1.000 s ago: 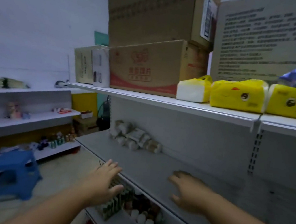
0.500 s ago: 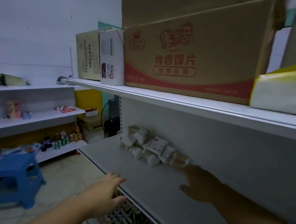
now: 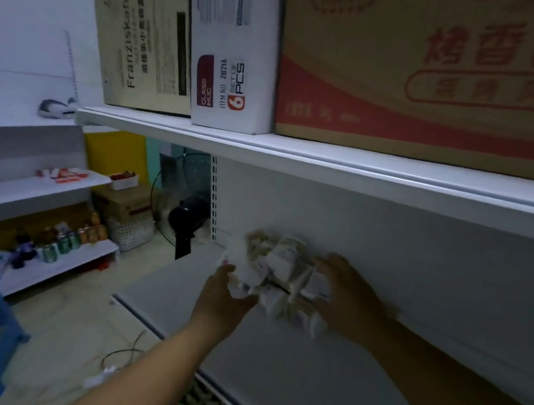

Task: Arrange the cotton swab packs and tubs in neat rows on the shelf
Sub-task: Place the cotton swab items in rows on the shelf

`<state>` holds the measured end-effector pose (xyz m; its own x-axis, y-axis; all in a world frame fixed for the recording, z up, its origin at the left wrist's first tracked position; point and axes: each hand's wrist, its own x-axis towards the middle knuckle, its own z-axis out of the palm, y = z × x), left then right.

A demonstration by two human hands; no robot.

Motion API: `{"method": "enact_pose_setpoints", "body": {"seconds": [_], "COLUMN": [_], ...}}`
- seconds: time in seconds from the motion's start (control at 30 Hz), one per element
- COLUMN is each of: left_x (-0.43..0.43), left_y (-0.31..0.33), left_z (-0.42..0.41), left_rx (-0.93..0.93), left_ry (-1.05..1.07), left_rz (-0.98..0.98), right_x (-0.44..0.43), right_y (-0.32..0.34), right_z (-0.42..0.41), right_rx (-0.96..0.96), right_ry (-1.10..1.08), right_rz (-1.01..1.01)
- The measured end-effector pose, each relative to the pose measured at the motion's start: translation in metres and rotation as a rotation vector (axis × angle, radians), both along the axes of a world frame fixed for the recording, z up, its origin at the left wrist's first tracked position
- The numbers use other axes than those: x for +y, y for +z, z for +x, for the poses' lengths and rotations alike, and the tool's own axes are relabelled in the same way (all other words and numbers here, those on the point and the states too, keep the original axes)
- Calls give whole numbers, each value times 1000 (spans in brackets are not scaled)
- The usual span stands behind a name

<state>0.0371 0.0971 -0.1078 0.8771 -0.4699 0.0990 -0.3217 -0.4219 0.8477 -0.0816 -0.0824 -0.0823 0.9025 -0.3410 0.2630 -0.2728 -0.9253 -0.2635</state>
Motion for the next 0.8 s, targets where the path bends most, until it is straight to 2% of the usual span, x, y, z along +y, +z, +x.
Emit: {"method": "enact_pose_setpoints", "body": {"seconds": [0.23, 0.3, 0.47, 0.53, 0.63, 0.8], "left_x": [-44, -50, -50, -48, -44, -34], "left_y": [-32, -36, -40, -40, -42, -34], "left_z": [42, 43, 44, 45, 41, 25], "left_rx": [198, 192, 306, 361, 423, 557], "left_ry": [-39, -11, 56, 56, 13, -156], "left_rz": [-585, -618, -540, -531, -518, -672], "right_x": [15, 14, 11, 13, 23, 41], "right_y": [-4, -6, -5, -2, 3, -1], "right_z": [77, 84, 87, 82, 65, 14], "right_rx": [-38, -41, -179, -285, -492, -721], "right_ry": [-167, -196, -253, -327, -441, -504], "right_rz": [77, 79, 222, 327, 615, 1078]}}
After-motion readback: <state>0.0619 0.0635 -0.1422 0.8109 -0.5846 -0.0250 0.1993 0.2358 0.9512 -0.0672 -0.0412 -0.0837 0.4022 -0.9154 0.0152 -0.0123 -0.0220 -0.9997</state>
